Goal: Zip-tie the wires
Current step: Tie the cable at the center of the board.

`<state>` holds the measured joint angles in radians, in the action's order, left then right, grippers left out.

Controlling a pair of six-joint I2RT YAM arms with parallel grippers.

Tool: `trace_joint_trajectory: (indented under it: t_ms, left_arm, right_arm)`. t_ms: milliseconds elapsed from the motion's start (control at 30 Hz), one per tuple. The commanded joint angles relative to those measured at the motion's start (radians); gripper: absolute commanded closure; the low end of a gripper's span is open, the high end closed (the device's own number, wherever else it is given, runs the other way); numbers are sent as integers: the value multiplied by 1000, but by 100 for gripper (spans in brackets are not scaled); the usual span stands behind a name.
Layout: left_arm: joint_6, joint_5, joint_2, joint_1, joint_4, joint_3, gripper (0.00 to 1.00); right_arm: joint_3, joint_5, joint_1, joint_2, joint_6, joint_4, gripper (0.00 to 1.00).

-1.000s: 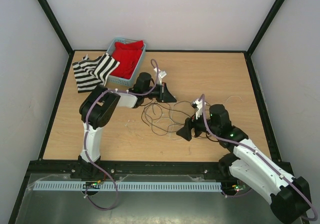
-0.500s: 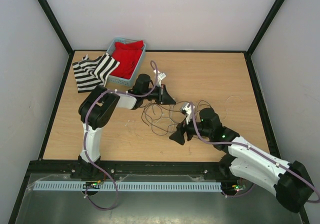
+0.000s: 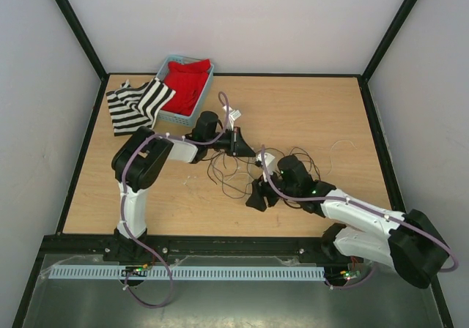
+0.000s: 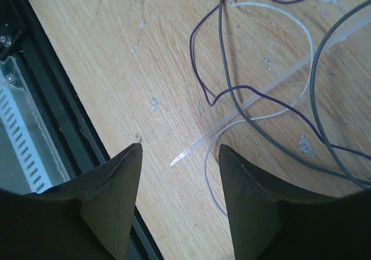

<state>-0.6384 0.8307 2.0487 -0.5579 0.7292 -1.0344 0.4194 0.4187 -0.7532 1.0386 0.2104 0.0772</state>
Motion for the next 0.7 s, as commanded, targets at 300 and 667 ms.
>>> trace_joint_trajectory:
  t_ms: [300,667]
  left_arm:
    - [-6,10,-57,-1,32,39,100]
    - [-7,2,-72,-1,35,68,100]
  right_arm:
    - [56,31,-25,250,46,170,42]
    - [95,-41,-31,393,29,202,46]
